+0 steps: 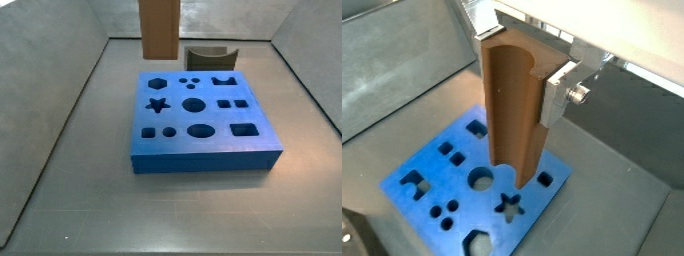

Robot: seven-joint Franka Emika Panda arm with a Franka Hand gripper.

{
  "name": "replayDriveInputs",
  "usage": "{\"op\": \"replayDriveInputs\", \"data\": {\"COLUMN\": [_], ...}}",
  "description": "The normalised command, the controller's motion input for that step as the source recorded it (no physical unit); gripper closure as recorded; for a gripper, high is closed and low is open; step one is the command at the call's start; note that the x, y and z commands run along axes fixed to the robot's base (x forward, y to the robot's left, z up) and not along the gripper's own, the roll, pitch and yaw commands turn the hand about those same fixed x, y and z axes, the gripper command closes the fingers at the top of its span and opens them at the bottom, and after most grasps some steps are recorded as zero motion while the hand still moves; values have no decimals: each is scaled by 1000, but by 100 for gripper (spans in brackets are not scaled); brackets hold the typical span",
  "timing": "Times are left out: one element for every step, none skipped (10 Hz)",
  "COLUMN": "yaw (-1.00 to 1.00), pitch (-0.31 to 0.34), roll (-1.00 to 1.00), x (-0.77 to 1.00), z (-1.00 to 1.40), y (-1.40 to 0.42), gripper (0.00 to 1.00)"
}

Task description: Insert the arch object.

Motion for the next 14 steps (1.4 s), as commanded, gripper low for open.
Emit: {"op": "replayDriveInputs", "data": {"yaw": [-91,-40,-114,-203,-240,-209,-186,-143,-166,-320,-297,-171,0,197], "pitch": [0,0,0,0,0,0,0,-57,-41,0,0,0,37,6], "roll": [0,-31,0,0,-4,-26,-139,-159,-91,-4,0,0,36,-13], "x": [1000,1000,1000,1000,1000,1000,1000,1000,1000,997,1000,1000,1000,1000], "z": [-1000,-1000,-994,-837,-629,-400,-131,-157,-271,-400,-440,-400,-357,-274], "y": [346,443,294,306,343,374,343,286,260,283,280,294,214,206], "gripper": [100,100,100,100,100,100,100,100,100,100,100,100,100,100]}}
